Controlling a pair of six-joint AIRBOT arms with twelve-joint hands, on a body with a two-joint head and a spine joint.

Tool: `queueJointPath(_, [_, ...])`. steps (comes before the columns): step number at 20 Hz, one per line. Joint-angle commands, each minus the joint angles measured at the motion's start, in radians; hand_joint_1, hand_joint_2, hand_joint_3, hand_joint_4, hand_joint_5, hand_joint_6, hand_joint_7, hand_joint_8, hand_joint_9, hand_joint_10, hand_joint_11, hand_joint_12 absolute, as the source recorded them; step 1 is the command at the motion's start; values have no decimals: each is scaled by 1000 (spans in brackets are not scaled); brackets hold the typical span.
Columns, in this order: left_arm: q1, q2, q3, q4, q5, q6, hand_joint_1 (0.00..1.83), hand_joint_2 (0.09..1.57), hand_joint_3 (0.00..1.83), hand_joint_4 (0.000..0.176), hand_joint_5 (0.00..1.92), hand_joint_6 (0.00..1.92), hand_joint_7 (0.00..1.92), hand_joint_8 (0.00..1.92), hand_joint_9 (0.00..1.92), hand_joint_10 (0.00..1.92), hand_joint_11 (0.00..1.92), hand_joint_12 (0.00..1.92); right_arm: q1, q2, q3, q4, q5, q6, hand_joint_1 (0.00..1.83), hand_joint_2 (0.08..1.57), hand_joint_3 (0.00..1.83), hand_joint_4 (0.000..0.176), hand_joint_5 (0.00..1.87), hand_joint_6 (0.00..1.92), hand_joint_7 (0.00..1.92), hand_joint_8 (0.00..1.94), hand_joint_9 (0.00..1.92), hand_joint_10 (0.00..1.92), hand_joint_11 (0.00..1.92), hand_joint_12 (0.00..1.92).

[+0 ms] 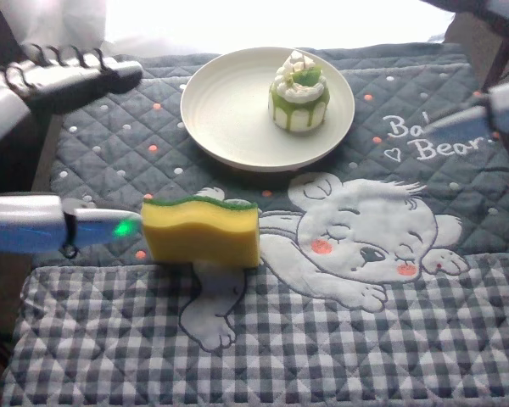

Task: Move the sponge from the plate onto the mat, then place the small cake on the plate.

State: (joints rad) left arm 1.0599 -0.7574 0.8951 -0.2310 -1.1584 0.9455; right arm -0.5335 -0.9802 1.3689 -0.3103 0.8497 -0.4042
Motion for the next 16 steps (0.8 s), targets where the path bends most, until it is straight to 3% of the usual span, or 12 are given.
queueJointPath(1, [1, 19, -2, -9, -179, -6, 825, 846, 0, 13, 295, 1, 212, 0, 155, 2, 0, 481, -23, 30, -14, 83, 211, 1, 776, 829, 4, 159, 0, 0, 0, 0, 0, 0, 0, 0])
queueJointPath(2, [12, 33, -7, -11, -209, -14, 839, 853, 2, 9, 305, 2, 262, 10, 202, 15, 0, 595, -68, 54, -33, 119, 258, 0, 778, 855, 14, 164, 0, 0, 0, 0, 0, 0, 0, 0])
queueJointPath(3, [21, 43, -12, -14, -238, -20, 758, 860, 3, 33, 300, 1, 251, 2, 170, 5, 0, 516, -113, 74, -53, 162, 308, -7, 769, 840, 5, 174, 0, 0, 0, 0, 0, 0, 0, 0])
queueJointPath(5, [39, 53, -22, -24, -297, -27, 663, 881, 7, 31, 225, 0, 191, 0, 104, 0, 0, 415, -236, 114, -101, 269, 417, -47, 808, 852, 10, 176, 12, 4, 0, 0, 0, 0, 0, 0])
queueJointPath(7, [48, 54, -28, -28, -335, -36, 659, 924, 13, 49, 213, 0, 190, 1, 112, 5, 0, 406, -344, 137, -136, 348, 515, -60, 801, 856, 9, 174, 40, 14, 0, 0, 0, 0, 0, 0])
queueJointPath(8, [56, 54, -31, -31, -348, -40, 550, 973, 18, 91, 215, 1, 184, 0, 93, 0, 0, 371, -406, 150, -153, 391, 562, -61, 810, 844, 2, 176, 103, 11, 64, 6, 0, 0, 0, 0])
queueJointPath(9, [63, 52, -33, -35, -356, -44, 550, 973, 18, 91, 215, 1, 184, 0, 93, 0, 0, 371, -465, 151, -168, 437, 613, -61, 810, 844, 2, 176, 103, 11, 64, 6, 0, 0, 0, 0])
queueJointPath(10, [70, 48, -34, -41, -361, -48, 510, 997, 16, 88, 203, 0, 171, 0, 82, 0, 0, 332, -517, 151, -184, 485, 661, -61, 827, 827, 0, 176, 121, 12, 76, 6, 0, 0, 0, 0])
queueJointPath(11, [77, 44, -35, -48, -366, -51, 417, 1068, 23, 48, 154, 0, 150, 0, 109, 5, 0, 511, -562, 151, -196, 523, 697, -61, 794, 828, 0, 176, 135, 12, 73, 2, 0, 0, 0, 0])
queueJointPath(14, [115, 29, -35, -79, -404, -77, 297, 1125, 27, 34, 141, 0, 134, 0, 141, 8, 0, 663, -723, 151, -235, 669, 847, -42, 768, 838, 1, 176, 147, 13, 42, 6, 0, 0, 0, 0])
queueJointPath(15, [124, 28, -37, -86, -424, -86, 195, 1124, 16, 7, 93, 0, 115, 1, 131, 1, 0, 654, -766, 151, -243, 699, 883, -26, 779, 801, 0, 176, 187, 8, 128, 12, 0, 0, 0, 0])
queueJointPath(16, [128, 27, -38, -89, -435, -90, 181, 1127, 11, 0, 92, 0, 103, 2, 127, 1, 0, 705, -784, 151, -247, 709, 895, -20, 810, 849, 13, 169, 176, 2, 103, 2, 0, 0, 0, 0])
